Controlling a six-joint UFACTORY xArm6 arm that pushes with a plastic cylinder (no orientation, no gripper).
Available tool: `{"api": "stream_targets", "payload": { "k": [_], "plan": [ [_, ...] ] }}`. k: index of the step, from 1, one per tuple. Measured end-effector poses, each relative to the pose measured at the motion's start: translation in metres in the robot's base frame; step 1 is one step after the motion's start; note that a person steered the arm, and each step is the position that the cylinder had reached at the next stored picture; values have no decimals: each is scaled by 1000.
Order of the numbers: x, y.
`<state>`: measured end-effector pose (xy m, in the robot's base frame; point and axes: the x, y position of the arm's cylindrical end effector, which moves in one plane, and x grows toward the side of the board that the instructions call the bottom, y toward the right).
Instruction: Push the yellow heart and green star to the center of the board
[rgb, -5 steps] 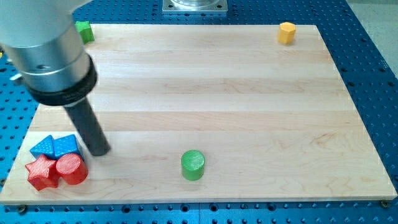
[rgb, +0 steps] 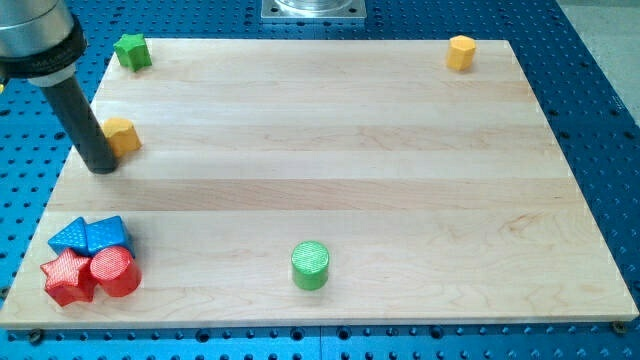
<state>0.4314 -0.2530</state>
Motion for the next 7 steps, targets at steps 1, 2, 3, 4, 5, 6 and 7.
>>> {"api": "stream_targets", "payload": {
  "k": [1,2,3,4,5,6,7],
  "plan": [
    [-14,41],
    [-23,47],
    [-23,24],
    [-35,25],
    [-72,29],
    [-54,26],
    [-23,-10]
  ]
}}
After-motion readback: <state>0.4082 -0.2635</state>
